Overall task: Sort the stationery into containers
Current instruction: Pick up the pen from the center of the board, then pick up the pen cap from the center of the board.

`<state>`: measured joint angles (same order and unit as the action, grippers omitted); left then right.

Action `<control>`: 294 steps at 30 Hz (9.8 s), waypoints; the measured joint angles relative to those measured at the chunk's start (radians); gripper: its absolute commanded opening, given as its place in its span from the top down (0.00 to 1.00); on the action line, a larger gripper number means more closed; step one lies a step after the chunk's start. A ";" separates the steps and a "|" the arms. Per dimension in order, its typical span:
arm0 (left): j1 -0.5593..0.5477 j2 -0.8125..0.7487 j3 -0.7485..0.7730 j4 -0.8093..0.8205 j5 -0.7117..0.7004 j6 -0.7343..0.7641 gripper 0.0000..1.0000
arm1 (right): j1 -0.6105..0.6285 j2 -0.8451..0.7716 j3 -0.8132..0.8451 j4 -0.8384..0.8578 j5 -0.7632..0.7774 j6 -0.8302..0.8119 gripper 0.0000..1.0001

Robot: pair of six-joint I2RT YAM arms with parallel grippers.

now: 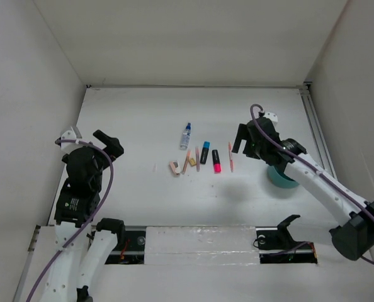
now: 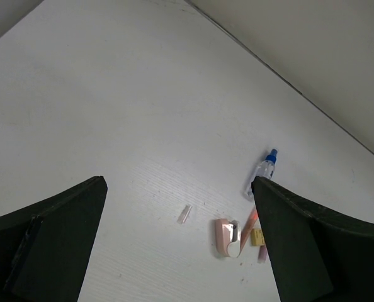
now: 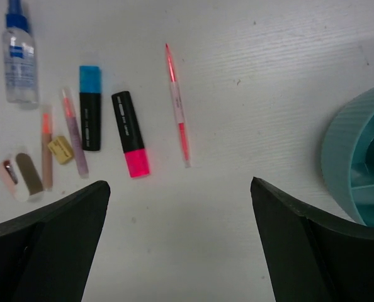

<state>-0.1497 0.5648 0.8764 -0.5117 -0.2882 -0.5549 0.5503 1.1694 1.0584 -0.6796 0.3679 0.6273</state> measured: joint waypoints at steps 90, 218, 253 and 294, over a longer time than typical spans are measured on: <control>-0.208 0.760 -0.121 0.272 0.195 -0.168 0.06 | 0.026 0.412 0.125 0.091 -0.245 -0.165 1.00; -0.352 1.060 0.007 0.244 -0.046 -0.144 0.77 | 0.060 0.403 0.103 0.115 -0.230 -0.187 1.00; -0.403 1.040 -0.019 0.258 -0.061 -0.177 0.77 | 0.061 0.401 0.096 0.115 -0.229 -0.187 1.00; -0.378 0.577 0.321 0.228 0.136 -0.042 1.00 | 0.240 0.020 -0.117 0.430 -0.609 -0.102 1.00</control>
<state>-0.5282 1.1416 1.1976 -0.2840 -0.1524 -0.5964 0.7902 1.1893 0.9409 -0.2497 -0.2409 0.5255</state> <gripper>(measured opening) 0.034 0.067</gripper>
